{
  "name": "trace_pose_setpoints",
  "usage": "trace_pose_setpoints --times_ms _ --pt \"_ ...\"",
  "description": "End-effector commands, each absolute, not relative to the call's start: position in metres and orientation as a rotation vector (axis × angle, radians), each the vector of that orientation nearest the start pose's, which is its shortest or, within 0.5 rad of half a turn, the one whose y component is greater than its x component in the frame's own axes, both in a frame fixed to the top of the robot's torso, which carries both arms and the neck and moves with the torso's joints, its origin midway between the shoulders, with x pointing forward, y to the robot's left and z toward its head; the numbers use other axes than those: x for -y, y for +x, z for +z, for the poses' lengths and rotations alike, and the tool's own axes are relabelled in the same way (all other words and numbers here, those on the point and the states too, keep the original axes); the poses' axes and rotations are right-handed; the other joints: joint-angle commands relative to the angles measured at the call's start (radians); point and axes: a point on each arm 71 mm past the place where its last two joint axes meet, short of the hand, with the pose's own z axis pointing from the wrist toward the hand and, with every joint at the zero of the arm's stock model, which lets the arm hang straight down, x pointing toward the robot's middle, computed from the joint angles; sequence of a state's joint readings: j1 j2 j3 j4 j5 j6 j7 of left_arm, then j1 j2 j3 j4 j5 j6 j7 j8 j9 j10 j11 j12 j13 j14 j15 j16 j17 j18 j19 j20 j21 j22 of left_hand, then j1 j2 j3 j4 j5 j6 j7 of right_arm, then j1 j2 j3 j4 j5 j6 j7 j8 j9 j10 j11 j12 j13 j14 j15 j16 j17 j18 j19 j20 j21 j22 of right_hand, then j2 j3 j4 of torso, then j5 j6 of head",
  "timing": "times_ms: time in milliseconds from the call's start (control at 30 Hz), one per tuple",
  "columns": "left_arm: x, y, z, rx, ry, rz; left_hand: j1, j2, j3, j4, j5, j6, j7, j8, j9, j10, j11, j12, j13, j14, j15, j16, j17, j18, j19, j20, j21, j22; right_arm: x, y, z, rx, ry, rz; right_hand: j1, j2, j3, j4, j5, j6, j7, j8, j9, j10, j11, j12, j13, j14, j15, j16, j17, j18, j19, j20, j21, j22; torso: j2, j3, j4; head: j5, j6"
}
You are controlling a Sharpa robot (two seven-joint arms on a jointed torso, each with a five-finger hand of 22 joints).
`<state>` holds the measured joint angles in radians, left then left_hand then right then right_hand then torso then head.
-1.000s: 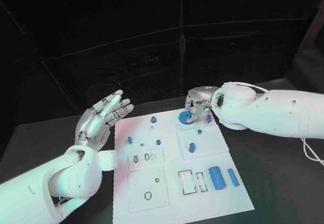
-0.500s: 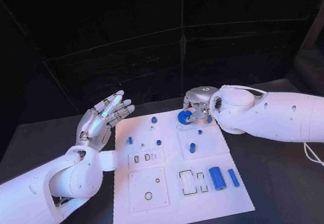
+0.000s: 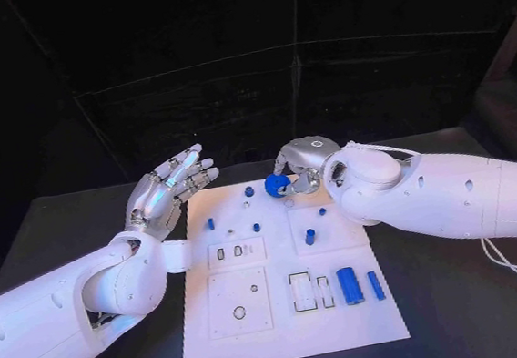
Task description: Assemble the parts on the task board
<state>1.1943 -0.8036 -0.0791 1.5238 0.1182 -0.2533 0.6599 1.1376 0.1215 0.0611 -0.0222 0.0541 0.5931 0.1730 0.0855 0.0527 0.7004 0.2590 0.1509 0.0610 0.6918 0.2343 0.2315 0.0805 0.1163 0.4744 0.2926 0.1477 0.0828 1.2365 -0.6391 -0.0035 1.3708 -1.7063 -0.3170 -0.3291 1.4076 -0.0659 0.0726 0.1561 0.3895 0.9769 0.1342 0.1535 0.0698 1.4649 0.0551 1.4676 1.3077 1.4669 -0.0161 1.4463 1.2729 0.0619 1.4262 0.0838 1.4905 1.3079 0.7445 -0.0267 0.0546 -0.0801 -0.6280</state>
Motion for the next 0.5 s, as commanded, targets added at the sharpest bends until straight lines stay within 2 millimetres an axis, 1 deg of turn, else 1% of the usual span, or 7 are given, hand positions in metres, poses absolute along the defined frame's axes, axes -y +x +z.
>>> trace_pose_setpoints --times_ms 33,133,233,267,333,500 --pt "-0.191 0.483 -0.177 -1.204 -1.089 -1.788 -0.008 0.002 0.001 -0.007 0.002 -0.007 0.125 -0.005 -0.001 -0.007 0.002 -0.004 -0.001 -0.001 0.002 -0.007 -0.001 0.008 -0.009 -0.001 -0.003 -0.001 0.136 0.523 -0.153 -1.466 -0.267 0.407 -0.009 0.000 0.004 -0.001 -0.003 0.004 0.004 -0.003 -0.003 0.046 -0.005 -0.003 0.162 0.055 -0.008 0.004 -0.001 -0.013 0.007 0.003 0.005 0.029 0.001 -0.0007 0.0010 0.001 -0.001" --pt "-0.191 0.483 -0.177 -1.203 -1.088 -1.789 -0.008 0.002 0.001 -0.007 0.002 -0.007 0.125 -0.005 -0.001 -0.007 0.002 -0.004 -0.001 -0.001 0.002 -0.007 -0.001 0.008 -0.009 -0.001 -0.003 -0.001 0.126 0.523 -0.153 -1.464 -0.283 0.419 -0.010 0.000 0.006 -0.001 -0.005 0.004 0.004 -0.003 -0.002 0.045 -0.005 -0.003 0.162 0.055 -0.008 0.004 0.000 -0.013 0.007 0.003 0.005 0.029 0.000 -0.0017 0.0026 0.004 -0.003" --pt "-0.191 0.483 -0.177 -1.203 -1.088 -1.788 -0.008 0.002 0.001 -0.007 0.002 -0.007 0.125 -0.005 -0.001 -0.007 0.002 -0.004 -0.001 -0.001 0.002 -0.007 -0.001 0.008 -0.009 -0.001 -0.003 -0.001 0.119 0.523 -0.154 -1.467 -0.295 0.428 -0.010 0.001 0.007 -0.001 -0.006 0.004 0.004 -0.003 -0.002 0.046 -0.005 -0.002 0.164 0.055 -0.008 0.005 0.001 -0.013 0.007 0.003 0.005 0.029 0.000 -0.0014 0.0028 0.007 -0.004" --pt "-0.191 0.483 -0.177 -1.203 -1.088 -1.788 -0.008 0.002 0.001 -0.007 0.002 -0.007 0.125 -0.005 -0.001 -0.007 0.002 -0.004 -0.001 -0.001 0.002 -0.007 -0.001 0.008 -0.009 -0.001 -0.003 -0.001 0.115 0.522 -0.156 -1.470 -0.300 0.433 -0.010 0.001 0.007 -0.001 -0.006 0.004 0.004 -0.003 -0.002 0.046 -0.005 -0.002 0.164 0.055 -0.008 0.005 0.001 -0.013 0.007 0.003 0.005 0.029 0.000 -0.0012 0.0016 0.009 -0.005" --pt "-0.191 0.483 -0.177 -1.202 -1.088 -1.788 -0.008 0.002 0.001 -0.007 0.002 -0.007 0.125 -0.005 -0.001 -0.007 0.002 -0.004 -0.001 -0.001 0.002 -0.007 -0.001 0.008 -0.009 -0.001 -0.003 -0.001 0.109 0.522 -0.158 -1.477 -0.311 0.444 -0.010 0.001 0.010 -0.001 -0.007 0.005 0.004 -0.004 -0.002 0.047 -0.005 -0.001 0.164 0.055 -0.008 0.005 0.002 -0.013 0.007 0.003 0.005 0.030 0.000 -0.0014 0.0017 0.010 -0.005" --pt "-0.190 0.483 -0.177 -1.201 -1.087 -1.788 -0.008 0.002 0.001 -0.007 0.002 -0.007 0.125 -0.005 -0.001 -0.007 0.002 -0.004 -0.001 -0.001 0.002 -0.007 -0.001 0.008 -0.009 -0.001 -0.003 -0.001 0.095 0.521 -0.168 -1.500 -0.328 0.461 -0.012 0.001 0.020 -0.002 -0.020 0.004 0.005 -0.007 -0.002 0.046 -0.005 -0.003 0.163 0.055 -0.008 0.005 0.001 -0.013 0.008 0.003 0.006 0.032 0.001 -0.0001 0.0012 0.014 -0.007"
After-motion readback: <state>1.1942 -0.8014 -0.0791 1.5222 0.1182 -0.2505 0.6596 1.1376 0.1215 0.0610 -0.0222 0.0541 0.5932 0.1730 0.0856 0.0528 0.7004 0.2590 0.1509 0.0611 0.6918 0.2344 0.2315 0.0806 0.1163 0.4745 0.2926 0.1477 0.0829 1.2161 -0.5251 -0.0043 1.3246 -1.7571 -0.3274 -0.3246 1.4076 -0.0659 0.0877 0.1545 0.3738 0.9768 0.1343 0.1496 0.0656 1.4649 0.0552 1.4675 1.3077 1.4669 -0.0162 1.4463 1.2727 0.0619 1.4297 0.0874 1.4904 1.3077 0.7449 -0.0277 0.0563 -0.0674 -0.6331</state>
